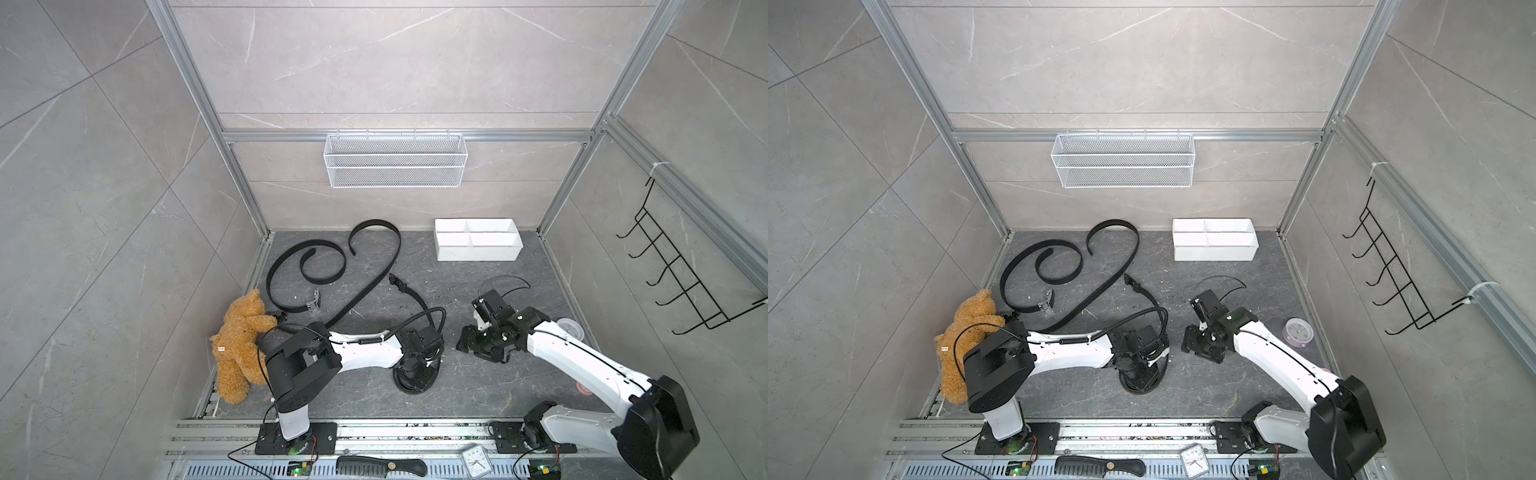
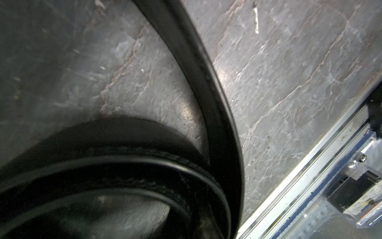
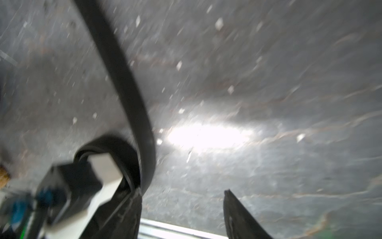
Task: Place the belts into the storage roll
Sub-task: Roll the belt at the center of the board.
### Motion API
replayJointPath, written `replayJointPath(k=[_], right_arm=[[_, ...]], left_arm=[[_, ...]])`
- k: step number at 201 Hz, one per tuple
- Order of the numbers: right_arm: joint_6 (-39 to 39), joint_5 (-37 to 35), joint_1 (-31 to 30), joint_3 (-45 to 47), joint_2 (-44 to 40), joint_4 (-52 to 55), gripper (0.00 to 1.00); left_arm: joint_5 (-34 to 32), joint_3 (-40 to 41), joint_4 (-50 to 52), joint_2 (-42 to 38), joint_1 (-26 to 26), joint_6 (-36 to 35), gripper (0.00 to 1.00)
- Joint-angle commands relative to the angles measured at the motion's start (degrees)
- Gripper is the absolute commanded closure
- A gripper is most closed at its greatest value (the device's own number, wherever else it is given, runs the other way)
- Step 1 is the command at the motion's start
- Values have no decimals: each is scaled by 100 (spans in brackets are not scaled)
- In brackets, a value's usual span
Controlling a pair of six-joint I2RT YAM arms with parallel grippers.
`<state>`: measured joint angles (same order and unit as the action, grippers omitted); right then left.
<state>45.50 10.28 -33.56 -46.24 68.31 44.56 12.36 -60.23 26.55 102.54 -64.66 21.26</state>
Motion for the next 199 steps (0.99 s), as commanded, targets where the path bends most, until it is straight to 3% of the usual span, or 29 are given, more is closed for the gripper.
replayJointPath(k=[1, 36, 82, 139, 167, 182, 199], right_arm=[[954, -137, -639, 301, -76, -675, 37], [1540, -227, -1185, 800, 222, -1725, 37], [2083, -347, -1405, 1154, 500, -2619, 38], [2542, -864, -1452, 1404, 791, -2820, 47], [2636, -1021, -1443, 1485, 928, -2970, 57], [2649, -968, -1442, 1453, 1162, -3074, 68], [2557, -993, -1406, 1362, 1327, -3021, 87]], left_arm=[[-76, 177, -31, -13, -35, 115, 100], [-157, 241, -61, -71, -38, 188, 100], [-180, 421, -209, -204, -38, 256, 100], [-177, 507, -261, -273, -38, 294, 100], [-147, 655, -327, -398, -32, 344, 100], [-125, 717, -344, -456, -33, 352, 100], [-77, 766, -365, -559, -38, 294, 100]])
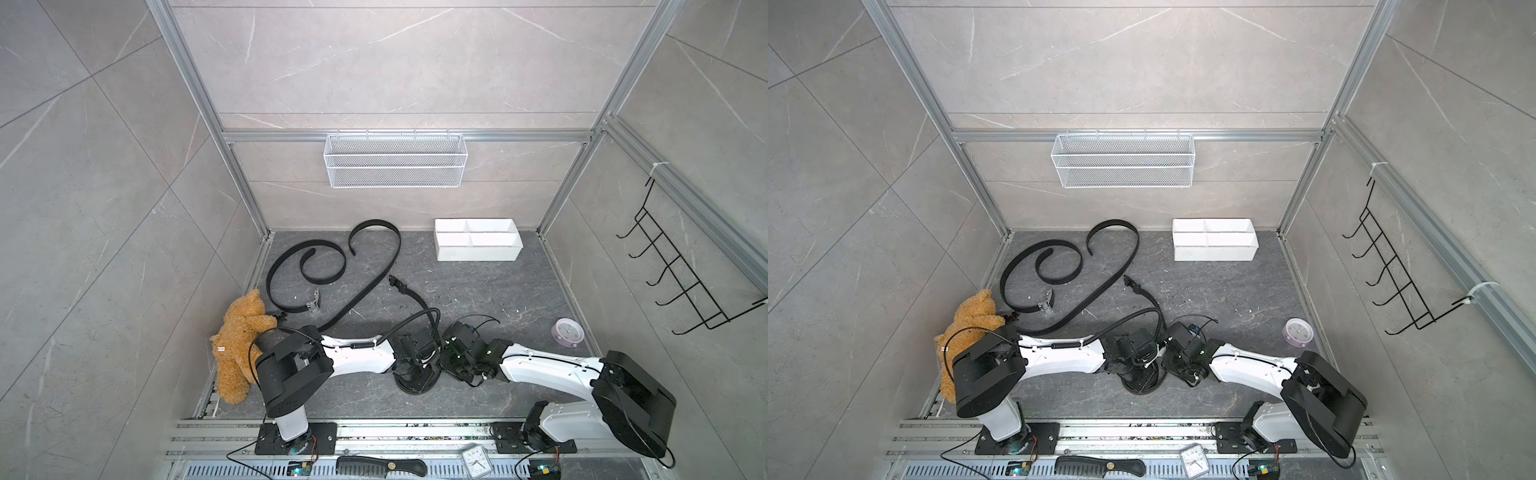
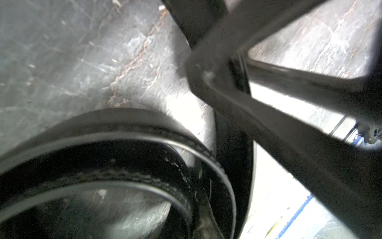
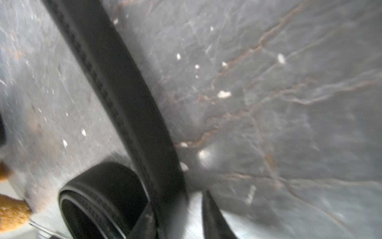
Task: Place the belts into the storage roll
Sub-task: Roll the belt at the center of the board.
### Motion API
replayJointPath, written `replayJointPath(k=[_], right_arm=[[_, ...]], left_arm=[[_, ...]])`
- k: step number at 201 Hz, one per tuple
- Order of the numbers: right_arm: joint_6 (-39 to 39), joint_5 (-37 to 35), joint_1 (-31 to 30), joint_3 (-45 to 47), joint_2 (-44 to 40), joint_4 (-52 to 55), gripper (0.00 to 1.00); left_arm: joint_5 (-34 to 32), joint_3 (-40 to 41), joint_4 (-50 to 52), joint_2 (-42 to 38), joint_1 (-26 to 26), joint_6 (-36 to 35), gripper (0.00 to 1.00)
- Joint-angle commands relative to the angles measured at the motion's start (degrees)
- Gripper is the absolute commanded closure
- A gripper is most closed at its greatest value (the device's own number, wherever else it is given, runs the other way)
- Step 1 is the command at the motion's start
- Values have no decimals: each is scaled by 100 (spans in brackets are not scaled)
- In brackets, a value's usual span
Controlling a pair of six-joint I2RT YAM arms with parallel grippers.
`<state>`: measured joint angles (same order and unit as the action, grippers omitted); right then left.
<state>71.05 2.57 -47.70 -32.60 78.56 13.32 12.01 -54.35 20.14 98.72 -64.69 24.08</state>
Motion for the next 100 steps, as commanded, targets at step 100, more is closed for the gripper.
replayJointPath(k=[100], right_arm=[[-2801, 724, 1667, -2084, 1822, 1147, 100]], left_arm=[[-38, 77, 209, -608, -122, -930, 100]])
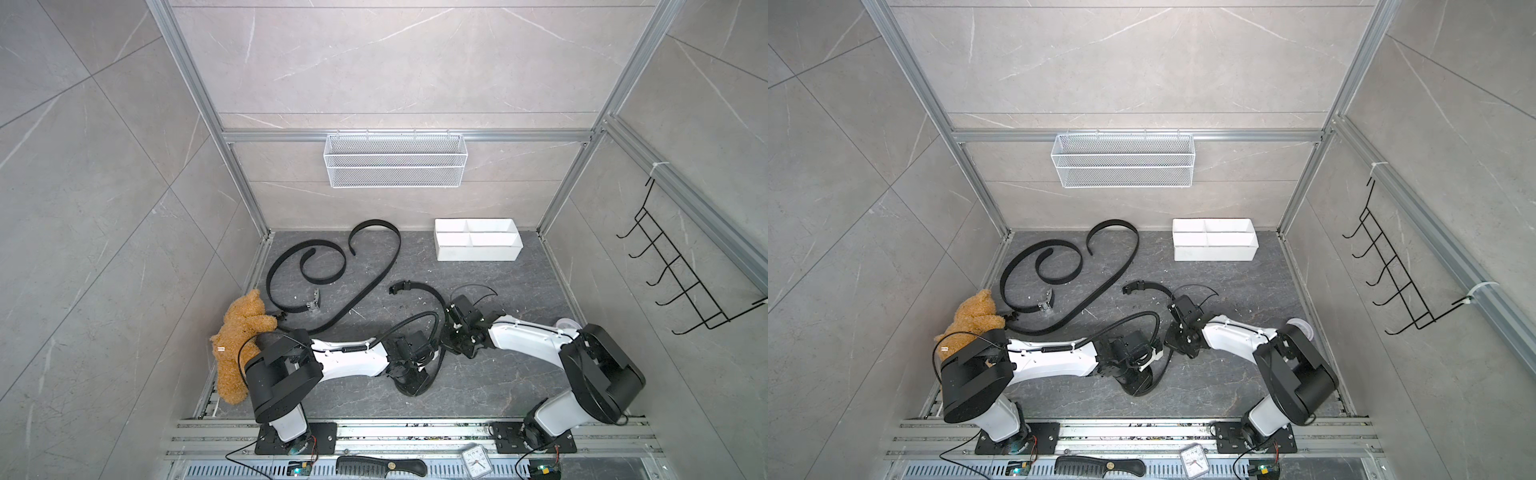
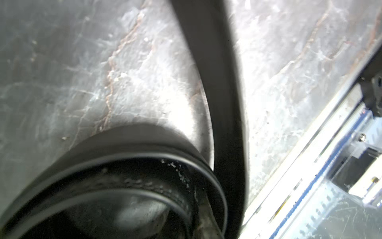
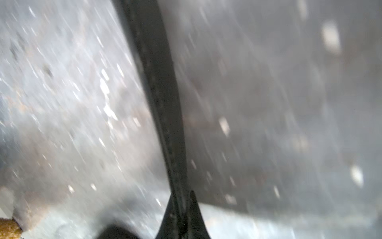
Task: Place the belts into the storage roll
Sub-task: Roll the belt at the center of the board.
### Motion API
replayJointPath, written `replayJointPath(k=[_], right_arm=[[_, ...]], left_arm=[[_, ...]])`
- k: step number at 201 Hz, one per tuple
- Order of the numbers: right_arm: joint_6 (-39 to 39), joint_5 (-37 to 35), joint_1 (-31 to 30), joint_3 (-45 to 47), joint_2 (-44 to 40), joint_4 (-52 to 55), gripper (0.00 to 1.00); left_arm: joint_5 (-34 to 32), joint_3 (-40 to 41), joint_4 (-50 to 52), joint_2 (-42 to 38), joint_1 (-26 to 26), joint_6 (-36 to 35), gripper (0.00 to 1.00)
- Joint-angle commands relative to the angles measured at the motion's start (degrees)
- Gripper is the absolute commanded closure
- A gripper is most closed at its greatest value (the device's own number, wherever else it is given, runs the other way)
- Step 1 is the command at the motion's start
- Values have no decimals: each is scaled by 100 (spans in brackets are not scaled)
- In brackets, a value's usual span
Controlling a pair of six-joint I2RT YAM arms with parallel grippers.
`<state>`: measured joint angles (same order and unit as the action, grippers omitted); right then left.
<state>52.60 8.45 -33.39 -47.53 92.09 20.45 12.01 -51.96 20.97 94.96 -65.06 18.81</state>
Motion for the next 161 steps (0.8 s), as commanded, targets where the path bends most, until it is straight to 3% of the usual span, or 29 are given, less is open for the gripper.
replayJointPath(k=[1, 50, 89, 104, 130, 161], right_arm=[[-981, 138, 240, -617, 490, 447, 100], [-1537, 634, 337, -1938, 1509, 720, 100], [-1639, 1088, 347, -2335, 1914, 848, 100], [-1644, 1106, 413, -2309, 1855, 919, 90], [-1681, 1104, 579, -2181, 1526, 1009, 60], [-1861, 1034, 784, -2217, 1050, 1423, 43]], left_arm=[[-44, -163, 117, -241, -86, -408, 100], [175, -864, 204, 432, -247, -761, 100], [389, -1429, 527, 1097, -327, -856, 100], [373, -1553, 637, 1286, -314, -774, 100], [368, -1674, 770, 1454, -301, -715, 100], [328, -1714, 812, 1517, -289, -648, 100]])
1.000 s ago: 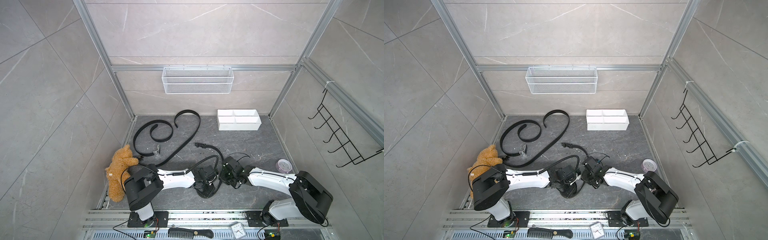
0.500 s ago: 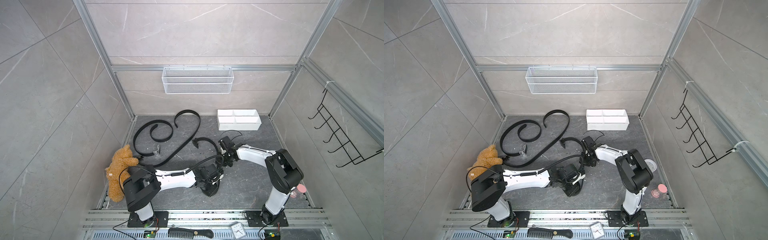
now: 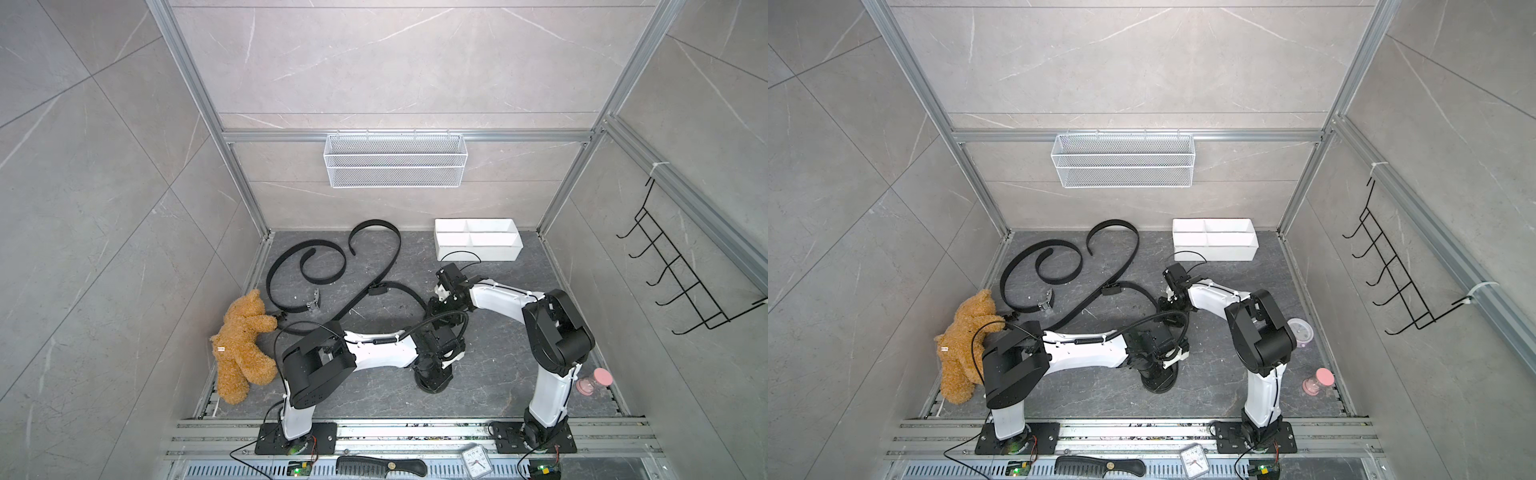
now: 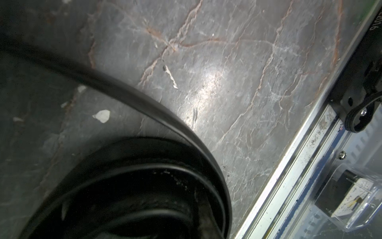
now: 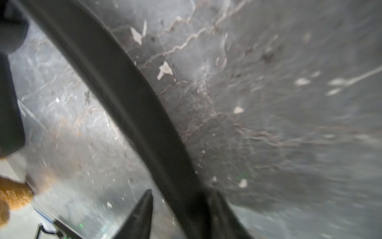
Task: Place the belts into the storage roll
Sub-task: Roll the belt at the center of the board.
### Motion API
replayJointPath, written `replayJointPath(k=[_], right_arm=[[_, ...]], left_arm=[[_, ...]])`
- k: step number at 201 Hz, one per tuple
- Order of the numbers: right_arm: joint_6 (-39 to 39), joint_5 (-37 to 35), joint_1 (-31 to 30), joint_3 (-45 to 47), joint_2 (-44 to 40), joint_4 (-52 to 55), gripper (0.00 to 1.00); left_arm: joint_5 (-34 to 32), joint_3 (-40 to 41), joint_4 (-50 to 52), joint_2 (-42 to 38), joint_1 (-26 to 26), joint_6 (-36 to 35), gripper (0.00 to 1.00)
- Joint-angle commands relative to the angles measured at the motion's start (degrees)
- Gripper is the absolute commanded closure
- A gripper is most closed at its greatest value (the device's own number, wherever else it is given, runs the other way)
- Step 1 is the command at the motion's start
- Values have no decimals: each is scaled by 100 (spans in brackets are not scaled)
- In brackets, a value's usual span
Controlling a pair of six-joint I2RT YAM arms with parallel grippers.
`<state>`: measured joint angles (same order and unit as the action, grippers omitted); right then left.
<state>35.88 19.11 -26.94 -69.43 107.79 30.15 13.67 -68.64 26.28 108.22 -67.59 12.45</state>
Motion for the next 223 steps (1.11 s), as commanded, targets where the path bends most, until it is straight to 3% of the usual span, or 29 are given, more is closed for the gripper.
replayJointPath(k=[1, 46, 51, 58, 109, 147, 165, 188, 223], right_arm=[[-192, -40, 151, -27, -534, 463, 42], [-326, -117, 572, 36, -1115, 947, 29], [-326, -118, 644, 56, -1186, 1006, 22], [-339, -127, 721, 109, -1281, 1054, 19], [-235, -273, 1157, 1094, -2687, 1579, 19], [396, -37, 1152, 2351, -4252, 1764, 21], [1016, 277, 984, 3083, -5245, 1620, 24], [1963, 191, 381, 3812, -6351, 1461, 27], [2962, -341, -586, 4295, -6994, 1286, 27]], left_arm=[[162, -45, 276, 190, -35, -9, 100], [180, 34, 201, 138, -17, 41, 100], [187, 41, 195, 131, -13, 47, 100], [189, 52, 191, 129, -16, 50, 100], [101, 187, 68, -18, -17, 82, 100], [17, 281, -8, -132, -17, 82, 100], [-28, 338, -67, -195, -10, 109, 100], [-38, 387, -116, -240, -17, 116, 100], [-31, 395, -150, -243, -17, 112, 100]])
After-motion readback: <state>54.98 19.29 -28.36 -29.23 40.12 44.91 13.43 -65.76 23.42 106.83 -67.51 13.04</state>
